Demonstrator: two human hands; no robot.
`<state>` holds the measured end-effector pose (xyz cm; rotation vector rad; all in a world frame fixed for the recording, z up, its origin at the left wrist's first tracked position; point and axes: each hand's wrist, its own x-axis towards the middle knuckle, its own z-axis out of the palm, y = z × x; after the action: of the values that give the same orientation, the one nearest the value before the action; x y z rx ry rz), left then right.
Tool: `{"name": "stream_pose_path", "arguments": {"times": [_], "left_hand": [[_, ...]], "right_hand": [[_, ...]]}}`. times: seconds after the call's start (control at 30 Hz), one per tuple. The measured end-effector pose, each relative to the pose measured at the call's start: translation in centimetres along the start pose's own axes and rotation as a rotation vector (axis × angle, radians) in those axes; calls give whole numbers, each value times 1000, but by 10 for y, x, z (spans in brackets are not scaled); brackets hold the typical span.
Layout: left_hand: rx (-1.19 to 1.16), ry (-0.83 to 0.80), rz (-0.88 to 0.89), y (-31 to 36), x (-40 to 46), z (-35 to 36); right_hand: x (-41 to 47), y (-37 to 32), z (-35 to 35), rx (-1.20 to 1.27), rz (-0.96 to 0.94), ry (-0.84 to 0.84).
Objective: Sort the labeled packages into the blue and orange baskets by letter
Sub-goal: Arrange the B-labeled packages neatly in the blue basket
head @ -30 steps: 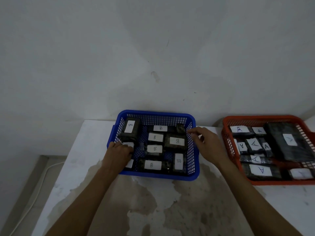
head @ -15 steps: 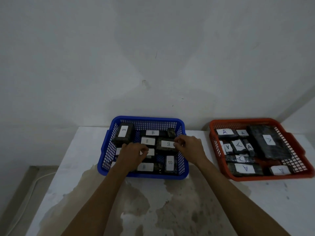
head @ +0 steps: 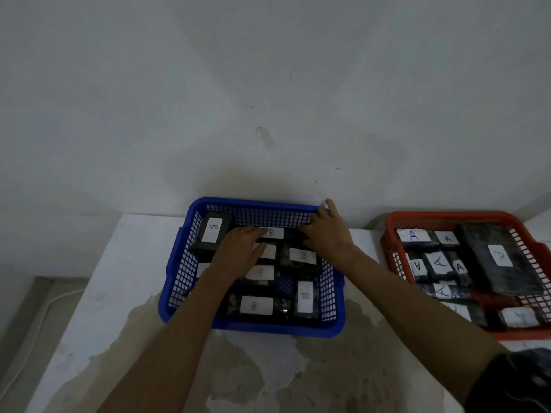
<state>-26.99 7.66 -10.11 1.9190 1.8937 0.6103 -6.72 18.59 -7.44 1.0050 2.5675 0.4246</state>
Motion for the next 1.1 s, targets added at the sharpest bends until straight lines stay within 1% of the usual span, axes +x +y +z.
{"name": "stream_pose_path", "arguments": {"times": [0.1,0.2,0.23,0.3,0.43,0.53,0.6,0.67,0.8,0.83,0.9,0.97,1.03,1.1], "left_hand": [[20,-99,25,-4,15,2],[172,-191,49,-8,24,6],[227,-199,36,-9,24,6],[301,-176,15,-12,23,8],[384,-141,5,-16,19,11],[383,-105,-4,-16,18,13],[318,-68,7,-12,21,14],[218,-54,25,-4,26,17],[83,-37,23,18,45,30],[48,-35,-5,23,50,34],[-12,-35,-70,28,59,42],[-27,-40,-93,31,64,51],[-5,-34,-85,33,66,57],[-6,-5,-88,34,67,60]], "right_hand": [[0,8,-3,58,-20,61],[-4,15,-3,123,11,255],[-5,17,-2,146,41,277],[-6,20,1,148,61,243],[-1,18,1,69,101,131],[-2,18,3,93,148,145],[-8,20,3,153,167,172],[-18,24,3,338,197,226],[-47,26,10,982,413,442],[-54,22,12,1163,468,432],[-63,13,15,1505,553,313],[-67,7,21,1790,627,232],[-67,5,26,1943,657,222],[-66,3,31,2003,651,237]]}}
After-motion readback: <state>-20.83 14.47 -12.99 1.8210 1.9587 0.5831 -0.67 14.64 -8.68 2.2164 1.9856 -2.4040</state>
